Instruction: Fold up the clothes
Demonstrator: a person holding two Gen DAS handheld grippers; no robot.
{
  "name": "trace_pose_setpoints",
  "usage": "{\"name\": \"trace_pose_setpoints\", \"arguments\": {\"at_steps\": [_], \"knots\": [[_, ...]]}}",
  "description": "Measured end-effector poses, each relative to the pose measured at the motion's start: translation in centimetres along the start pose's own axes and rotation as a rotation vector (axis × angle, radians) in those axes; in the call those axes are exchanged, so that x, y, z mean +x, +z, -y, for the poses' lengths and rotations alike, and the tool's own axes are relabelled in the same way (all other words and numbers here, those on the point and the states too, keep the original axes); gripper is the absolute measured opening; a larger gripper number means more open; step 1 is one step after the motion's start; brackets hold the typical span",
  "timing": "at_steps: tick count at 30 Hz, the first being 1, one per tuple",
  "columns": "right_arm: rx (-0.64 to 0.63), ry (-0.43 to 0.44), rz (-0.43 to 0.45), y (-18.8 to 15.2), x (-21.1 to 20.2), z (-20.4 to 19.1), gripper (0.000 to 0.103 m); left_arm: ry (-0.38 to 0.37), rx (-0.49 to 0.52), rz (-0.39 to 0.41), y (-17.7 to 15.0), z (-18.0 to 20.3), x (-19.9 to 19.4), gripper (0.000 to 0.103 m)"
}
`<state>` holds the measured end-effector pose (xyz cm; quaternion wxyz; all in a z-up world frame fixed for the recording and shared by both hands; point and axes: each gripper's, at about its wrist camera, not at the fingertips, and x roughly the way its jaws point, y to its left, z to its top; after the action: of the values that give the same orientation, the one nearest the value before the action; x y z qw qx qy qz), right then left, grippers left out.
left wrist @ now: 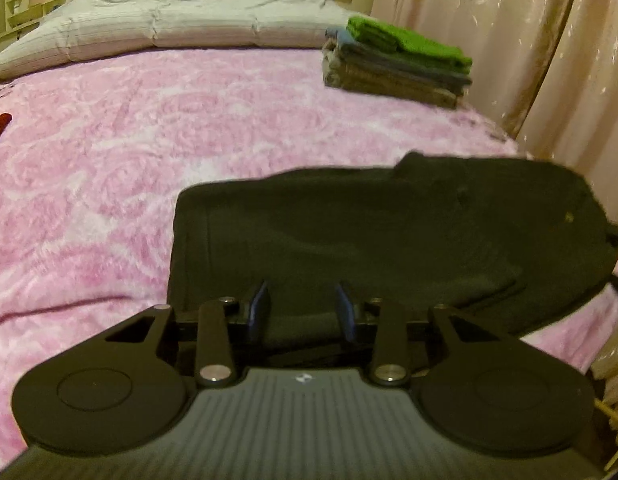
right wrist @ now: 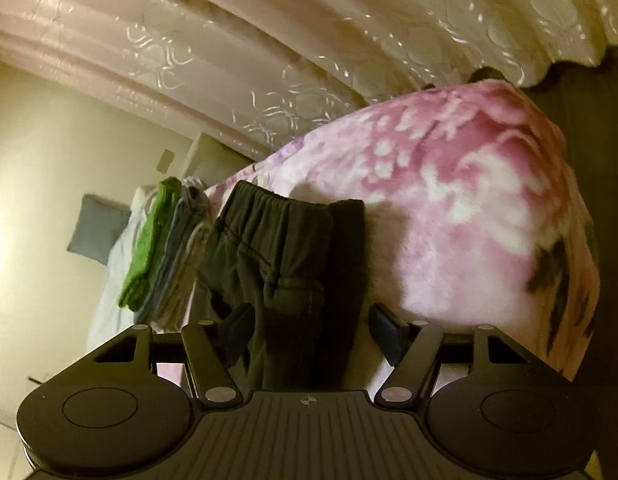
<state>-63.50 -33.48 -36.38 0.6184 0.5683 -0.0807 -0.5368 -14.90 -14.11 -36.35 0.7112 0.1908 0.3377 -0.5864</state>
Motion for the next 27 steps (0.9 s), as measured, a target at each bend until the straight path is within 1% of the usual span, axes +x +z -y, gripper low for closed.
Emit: {"name": "trace_pose_setpoints", "arguments": {"at_steps": [2,4,5,6,7,8,10,12,14,15,16,17,18,20,21,22,23,24,26,27], "knots": [[0.006,0.012,-0.004,0.0,0.4,0.3,0.067,0.006,0.027,0.006,-0.2,0.2,0.0,0.032],[0.011,0.024,-0.008,-0.1,0.8,0.5,0.052,0.003,0.027,0.004,-0.2,0.2,0.1,0.032],[0.014,0.030,-0.010,-0.1,1.0,0.6,0.050,-0.001,0.022,0.002,-0.1,0.1,0.1,0.032],[0.017,0.036,-0.012,-0.1,1.2,0.8,0.045,-0.004,0.017,0.002,-0.1,0.1,0.1,0.032],[0.019,0.042,-0.014,-0.1,1.4,0.9,0.037,-0.007,0.014,0.002,-0.1,0.0,0.1,0.032],[0.022,0.048,-0.015,-0.1,1.6,1.0,0.035,-0.009,0.013,0.002,-0.1,0.0,0.1,0.032],[0.028,0.060,-0.019,-0.2,2.1,1.3,0.027,-0.014,0.015,0.003,0.0,-0.1,0.1,0.031],[0.019,0.066,-0.013,-0.3,2.1,1.3,0.024,-0.019,0.016,0.001,0.1,-0.1,0.2,0.031],[-0.013,0.042,-0.004,-0.4,2.0,0.7,0.022,-0.024,0.011,0.001,0.1,-0.2,0.2,0.031],[-0.049,0.020,0.004,-0.5,1.9,0.1,0.021,-0.027,0.003,0.005,0.2,-0.4,0.2,0.031],[-0.119,-0.015,0.021,-0.8,1.8,-1.1,0.020,-0.030,-0.005,0.009,0.2,-0.5,0.1,0.032],[-0.189,-0.050,0.038,-1.2,1.6,-2.3,0.019,-0.033,-0.013,0.013,0.2,-0.6,0.0,0.030],[-0.271,-0.087,0.059,-1.7,1.5,-3.7,0.018,-0.040,-0.030,0.021,0.2,-1.0,-0.2,0.025],[-0.489,-0.168,0.124,-3.4,1.0,-7.5,0.017,-0.050,-0.076,0.040,0.1,-2.1,-0.8,0.023],[-0.593,-0.197,0.160,-4.5,0.8,-9.5,0.016,-0.048,-0.098,0.047,0.1,-2.6,-1.2,0.023],[-0.684,-0.205,0.196,-5.7,0.5,-11.5,0.016,-0.044,-0.115,0.055,0.1,-3.3,-1.7,0.023],[-0.776,-0.206,0.232,-7.0,0.2,-13.5,0.016,-0.037,-0.128,0.064,0.0,-4.0,-2.2,0.023],[-0.868,-0.186,0.265,-8.7,-0.2,-15.6,0.016,-0.029,-0.140,0.071,-0.1,-4.8,-2.8,0.023],[-1.054,-0.118,0.319,-12.4,-1.0,-19.6,0.016,-0.013,-0.168,0.081,-0.4,-6.4,-4.0,0.023],[-1.160,-0.072,0.346,-14.9,-1.5,-21.4,0.016,-0.004,-0.194,0.079,-0.7,-7.5,-4.5,0.023]]}}
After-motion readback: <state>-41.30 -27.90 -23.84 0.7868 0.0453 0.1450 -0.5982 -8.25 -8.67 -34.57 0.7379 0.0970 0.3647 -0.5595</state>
